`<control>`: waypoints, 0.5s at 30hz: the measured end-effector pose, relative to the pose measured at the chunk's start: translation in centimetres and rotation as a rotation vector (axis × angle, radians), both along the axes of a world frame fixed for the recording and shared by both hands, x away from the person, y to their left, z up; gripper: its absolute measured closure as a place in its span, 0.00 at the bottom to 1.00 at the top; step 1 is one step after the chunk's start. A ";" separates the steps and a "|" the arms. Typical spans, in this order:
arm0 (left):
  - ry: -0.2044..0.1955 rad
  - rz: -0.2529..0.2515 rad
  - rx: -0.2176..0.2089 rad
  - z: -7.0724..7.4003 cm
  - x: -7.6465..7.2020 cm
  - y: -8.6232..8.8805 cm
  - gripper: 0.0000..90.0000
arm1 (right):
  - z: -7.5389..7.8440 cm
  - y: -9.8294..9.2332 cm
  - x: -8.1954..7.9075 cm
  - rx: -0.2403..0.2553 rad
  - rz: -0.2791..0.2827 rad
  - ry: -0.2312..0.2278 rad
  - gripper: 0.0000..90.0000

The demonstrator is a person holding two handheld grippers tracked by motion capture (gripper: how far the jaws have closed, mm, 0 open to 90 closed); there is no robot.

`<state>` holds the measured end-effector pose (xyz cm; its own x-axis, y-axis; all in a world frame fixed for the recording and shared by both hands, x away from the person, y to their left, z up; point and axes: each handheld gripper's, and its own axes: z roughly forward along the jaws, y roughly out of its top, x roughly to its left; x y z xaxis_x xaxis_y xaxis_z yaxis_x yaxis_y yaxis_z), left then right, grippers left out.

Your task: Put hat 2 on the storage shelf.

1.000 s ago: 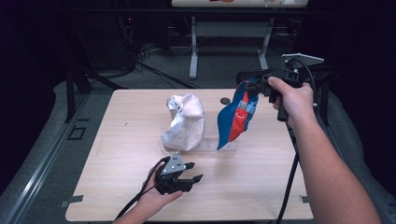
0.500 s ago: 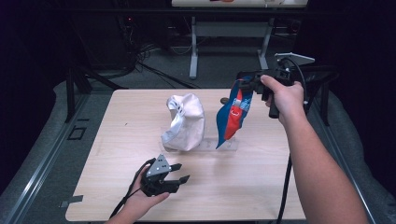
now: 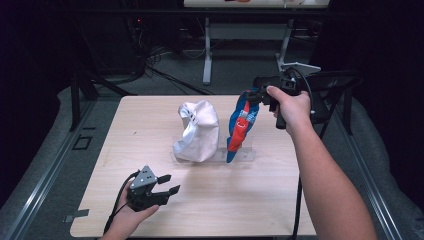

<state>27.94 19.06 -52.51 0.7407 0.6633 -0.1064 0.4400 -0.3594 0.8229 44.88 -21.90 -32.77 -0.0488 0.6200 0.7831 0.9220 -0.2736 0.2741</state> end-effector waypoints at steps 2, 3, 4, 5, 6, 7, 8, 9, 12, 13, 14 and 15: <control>0.003 0.014 0.003 -0.1 0.1 0.5 0.53 | -0.3 -0.1 0.0 -0.003 -0.003 0.005 0.87; 0.004 0.022 -0.001 -0.2 0.2 0.7 0.53 | -0.5 -0.1 -0.1 0.001 -0.005 0.006 0.87; 0.005 0.031 -0.006 -0.3 0.3 0.9 0.53 | -0.7 -0.2 -0.1 -0.004 0.000 0.011 0.87; 0.000 0.032 -0.002 -0.3 0.4 1.2 0.53 | -0.9 -0.2 -0.2 -0.013 -0.003 0.010 0.87; 0.004 0.039 -0.006 -0.4 0.5 1.3 0.53 | -1.1 -0.3 -0.3 -0.018 -0.002 0.015 0.87; 0.004 0.045 -0.009 -0.5 0.6 1.5 0.53 | -1.3 -0.4 -0.3 -0.018 -0.001 0.020 0.87; 0.008 0.052 -0.008 -0.6 0.7 1.6 0.53 | -1.6 -0.5 -0.3 -0.021 -0.007 0.020 0.87; 0.009 0.058 -0.005 -0.7 0.8 1.7 0.53 | -1.8 -0.6 -0.4 -0.027 -0.008 0.024 0.87; 0.018 0.071 -0.006 -1.1 1.0 2.0 0.53 | -2.5 -0.9 -0.4 -0.046 -0.011 0.038 0.87; 0.021 0.071 -0.002 -1.2 1.1 2.1 0.53 | -2.7 -1.0 -0.5 -0.046 -0.014 0.039 0.87; 0.019 0.075 0.000 -1.3 1.1 2.1 0.53 | -2.8 -1.2 -0.5 -0.049 -0.010 0.044 0.87; 0.024 0.077 -0.002 -1.4 1.2 2.2 0.53 | -2.9 -1.3 -0.6 -0.052 -0.015 0.040 0.87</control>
